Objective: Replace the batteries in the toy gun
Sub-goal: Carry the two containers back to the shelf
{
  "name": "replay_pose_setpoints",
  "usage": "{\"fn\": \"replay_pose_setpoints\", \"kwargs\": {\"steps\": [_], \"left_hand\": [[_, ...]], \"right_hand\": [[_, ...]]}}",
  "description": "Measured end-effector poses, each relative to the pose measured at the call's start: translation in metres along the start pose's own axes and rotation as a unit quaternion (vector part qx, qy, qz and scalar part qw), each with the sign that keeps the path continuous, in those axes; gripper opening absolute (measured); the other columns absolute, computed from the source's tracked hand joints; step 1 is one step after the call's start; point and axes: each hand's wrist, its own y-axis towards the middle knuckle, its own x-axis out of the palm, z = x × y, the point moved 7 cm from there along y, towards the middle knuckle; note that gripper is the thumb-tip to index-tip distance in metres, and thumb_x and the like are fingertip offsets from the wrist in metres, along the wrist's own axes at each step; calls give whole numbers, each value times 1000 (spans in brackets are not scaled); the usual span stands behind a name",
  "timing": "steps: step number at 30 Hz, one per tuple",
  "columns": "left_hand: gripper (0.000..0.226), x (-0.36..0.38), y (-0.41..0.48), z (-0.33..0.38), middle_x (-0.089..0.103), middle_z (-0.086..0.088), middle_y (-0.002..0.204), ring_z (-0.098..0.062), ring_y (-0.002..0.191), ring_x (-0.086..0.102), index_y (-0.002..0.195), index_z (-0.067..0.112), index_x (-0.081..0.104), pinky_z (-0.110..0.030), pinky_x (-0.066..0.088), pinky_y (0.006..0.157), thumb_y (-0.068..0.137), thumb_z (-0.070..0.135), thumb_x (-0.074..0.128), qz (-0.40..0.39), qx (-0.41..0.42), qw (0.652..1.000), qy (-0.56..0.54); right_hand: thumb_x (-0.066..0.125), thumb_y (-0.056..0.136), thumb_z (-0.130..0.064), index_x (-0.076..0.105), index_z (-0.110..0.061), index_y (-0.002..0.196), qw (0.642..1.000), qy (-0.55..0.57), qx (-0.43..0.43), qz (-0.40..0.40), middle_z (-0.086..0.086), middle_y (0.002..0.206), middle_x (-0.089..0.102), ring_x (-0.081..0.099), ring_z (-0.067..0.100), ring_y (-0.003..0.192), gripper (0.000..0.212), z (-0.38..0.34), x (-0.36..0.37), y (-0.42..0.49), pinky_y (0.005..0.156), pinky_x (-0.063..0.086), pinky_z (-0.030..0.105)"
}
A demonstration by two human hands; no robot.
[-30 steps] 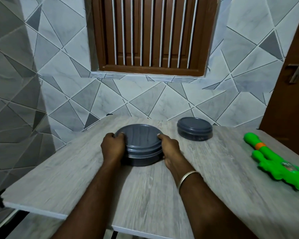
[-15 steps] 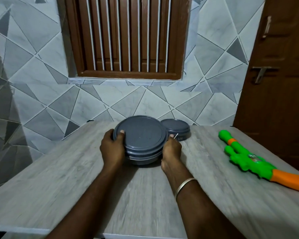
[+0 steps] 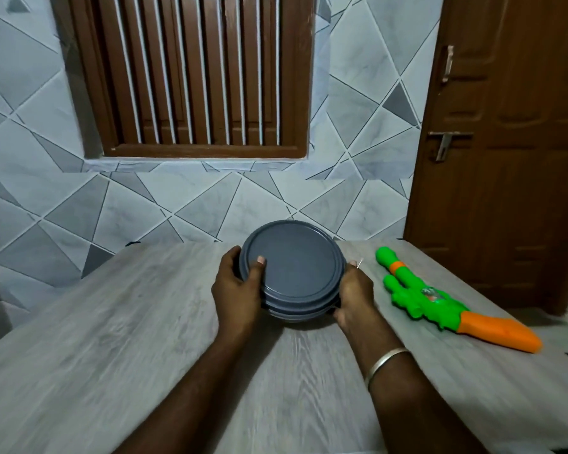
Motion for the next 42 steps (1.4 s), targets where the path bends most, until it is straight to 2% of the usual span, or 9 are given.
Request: {"fn": "replay_pose_setpoints", "kwargs": {"steps": [3, 8, 15, 18, 23, 28, 32, 38, 42], "left_hand": [[49, 13, -6, 3, 66, 8, 124, -9, 110, 64, 133, 23, 58, -29, 54, 95, 89, 37, 73, -18, 15, 1000, 2], [22, 36, -11, 14, 67, 26, 107, 12, 98, 63, 111, 41, 61, -7, 49, 77, 93, 33, 70, -69, 17, 996, -62], [29, 80, 24, -5, 75, -3, 107, -20, 100, 72, 111, 15, 68, -33, 58, 85, 103, 37, 51, -88, -56, 983, -149], [38, 101, 54, -31, 71, -4, 111, -23, 98, 68, 113, 13, 66, -31, 52, 77, 101, 46, 51, -52, -108, 991, -56], [77, 120, 110, -103, 50, -25, 141, -43, 125, 52, 140, -1, 49, -48, 46, 104, 89, 55, 64, -23, -262, 956, 129], [77, 132, 124, -129, 54, -22, 135, -40, 124, 50, 133, 4, 56, -45, 46, 102, 82, 61, 62, -32, -285, 933, 219], [83, 133, 130, -140, 60, -15, 128, -36, 117, 57, 125, 11, 61, -47, 51, 98, 54, 53, 70, -5, -329, 925, 192], [87, 134, 120, -120, 51, -21, 140, -42, 123, 55, 144, 12, 26, -53, 49, 102, 80, 43, 76, 12, -299, 948, 107], [79, 112, 112, -109, 56, -22, 133, -42, 110, 63, 137, 15, 25, -52, 54, 96, 82, 38, 76, 43, -277, 959, 33]], "right_hand": [[44, 80, -55, 70, -9, 108, 999, 23, -13, 33, 6, 108, 72, 67, 31, 101, 60, 1, -14, 23, 92, 54, 48], [45, 95, -32, 66, -10, 83, 992, -4, -72, 100, 6, 105, 66, 62, 26, 98, 33, -39, -42, 16, 93, 51, 43], [44, 99, -25, 63, 8, 114, 984, -27, -42, 171, 19, 120, 65, 62, 35, 108, 41, -72, -77, 28, 92, 52, 47], [46, 96, -25, 62, 6, 117, 987, -1, -28, 160, 16, 120, 65, 63, 34, 107, 40, -74, -79, 41, 93, 53, 49], [48, 90, -28, 65, -2, 116, 990, 2, -20, 140, 12, 115, 68, 65, 33, 102, 40, -75, -78, 65, 92, 54, 50], [47, 85, -31, 66, -4, 114, 992, 1, -18, 122, 12, 113, 70, 66, 34, 98, 44, -70, -74, 85, 90, 55, 52], [45, 91, -21, 66, -3, 111, 993, -5, -7, 121, 13, 107, 70, 67, 33, 94, 34, -66, -69, 86, 86, 57, 48], [46, 93, -20, 66, -1, 112, 992, -4, 0, 125, 14, 109, 70, 67, 34, 95, 33, -62, -63, 74, 83, 57, 45], [45, 94, -20, 65, -1, 114, 992, -12, -1, 122, 14, 111, 69, 66, 34, 97, 35, -68, -60, 58, 86, 57, 47]]}}
